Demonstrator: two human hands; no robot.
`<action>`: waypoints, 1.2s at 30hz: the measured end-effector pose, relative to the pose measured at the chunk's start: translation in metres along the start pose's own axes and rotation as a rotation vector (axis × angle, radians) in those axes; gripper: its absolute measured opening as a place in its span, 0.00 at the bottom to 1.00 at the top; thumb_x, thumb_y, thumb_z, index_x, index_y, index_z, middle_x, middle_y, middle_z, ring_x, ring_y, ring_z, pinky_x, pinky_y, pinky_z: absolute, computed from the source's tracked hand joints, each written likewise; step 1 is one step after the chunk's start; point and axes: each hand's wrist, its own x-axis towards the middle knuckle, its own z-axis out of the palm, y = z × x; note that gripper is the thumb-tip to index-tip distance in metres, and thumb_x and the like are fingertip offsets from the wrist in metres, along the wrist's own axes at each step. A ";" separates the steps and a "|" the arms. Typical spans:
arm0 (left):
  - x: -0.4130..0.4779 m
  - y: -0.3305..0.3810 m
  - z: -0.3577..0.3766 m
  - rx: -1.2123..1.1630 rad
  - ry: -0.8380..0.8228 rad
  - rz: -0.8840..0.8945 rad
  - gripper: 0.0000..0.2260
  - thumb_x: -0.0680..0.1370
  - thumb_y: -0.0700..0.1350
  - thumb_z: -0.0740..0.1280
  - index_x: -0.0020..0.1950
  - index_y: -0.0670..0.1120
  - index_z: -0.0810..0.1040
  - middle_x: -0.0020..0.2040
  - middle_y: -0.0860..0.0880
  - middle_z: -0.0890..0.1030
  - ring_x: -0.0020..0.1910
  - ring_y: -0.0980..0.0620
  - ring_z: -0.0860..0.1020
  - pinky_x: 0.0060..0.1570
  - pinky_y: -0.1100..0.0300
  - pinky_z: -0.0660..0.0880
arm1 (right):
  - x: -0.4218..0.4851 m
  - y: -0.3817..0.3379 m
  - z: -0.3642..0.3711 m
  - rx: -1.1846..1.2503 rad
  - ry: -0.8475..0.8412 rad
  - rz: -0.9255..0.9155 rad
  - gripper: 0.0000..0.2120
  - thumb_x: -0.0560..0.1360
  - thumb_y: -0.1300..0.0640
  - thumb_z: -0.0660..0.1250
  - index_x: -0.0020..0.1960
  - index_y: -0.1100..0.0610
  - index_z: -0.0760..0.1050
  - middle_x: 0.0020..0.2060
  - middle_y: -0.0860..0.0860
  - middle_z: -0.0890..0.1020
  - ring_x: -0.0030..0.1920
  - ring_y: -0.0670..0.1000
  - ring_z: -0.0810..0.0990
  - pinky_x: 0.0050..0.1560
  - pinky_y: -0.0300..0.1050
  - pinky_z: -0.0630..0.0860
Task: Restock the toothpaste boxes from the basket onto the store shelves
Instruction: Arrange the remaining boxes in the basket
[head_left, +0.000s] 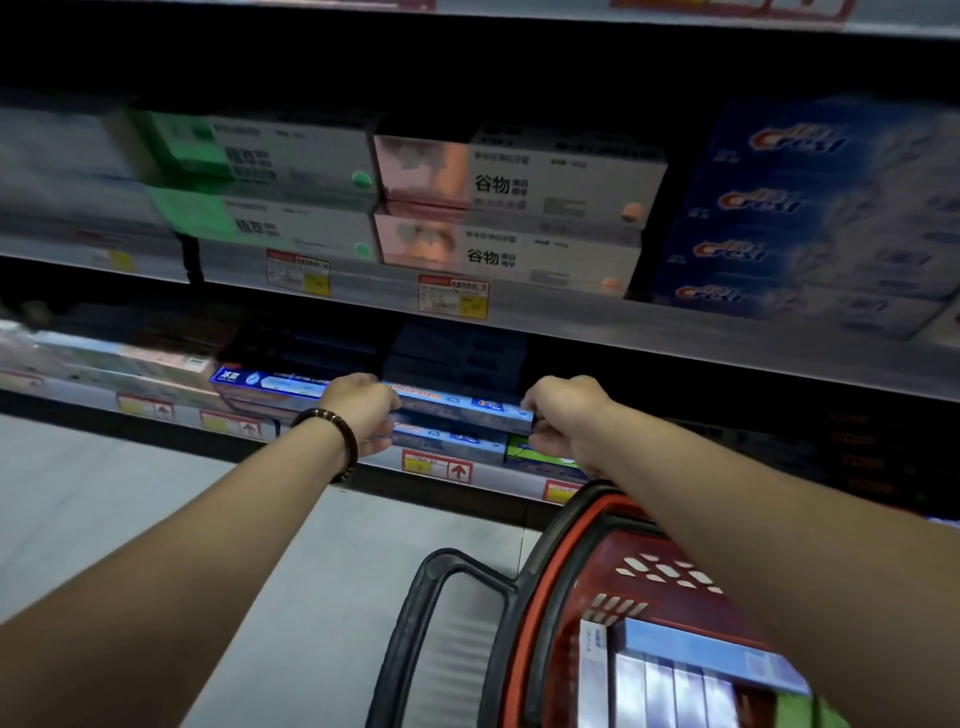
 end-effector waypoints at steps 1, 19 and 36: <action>0.005 -0.003 0.001 -0.001 0.001 -0.007 0.21 0.81 0.38 0.67 0.73 0.49 0.73 0.52 0.45 0.80 0.52 0.45 0.83 0.55 0.47 0.83 | 0.003 0.000 0.001 -0.007 -0.011 0.010 0.05 0.77 0.60 0.71 0.49 0.60 0.76 0.44 0.59 0.77 0.43 0.58 0.79 0.54 0.54 0.85; 0.013 -0.034 0.032 -0.158 0.041 -0.039 0.31 0.80 0.39 0.69 0.82 0.47 0.61 0.51 0.45 0.79 0.53 0.46 0.81 0.57 0.44 0.82 | 0.025 0.014 0.014 -0.015 -0.067 0.082 0.13 0.79 0.56 0.70 0.60 0.62 0.77 0.54 0.61 0.82 0.50 0.61 0.85 0.44 0.53 0.84; 0.002 -0.042 0.041 -0.213 -0.004 0.013 0.29 0.80 0.35 0.69 0.79 0.49 0.65 0.61 0.45 0.80 0.54 0.47 0.83 0.47 0.51 0.83 | 0.019 0.010 0.016 0.015 -0.081 0.028 0.11 0.78 0.62 0.67 0.60 0.63 0.78 0.57 0.61 0.82 0.51 0.61 0.84 0.45 0.53 0.86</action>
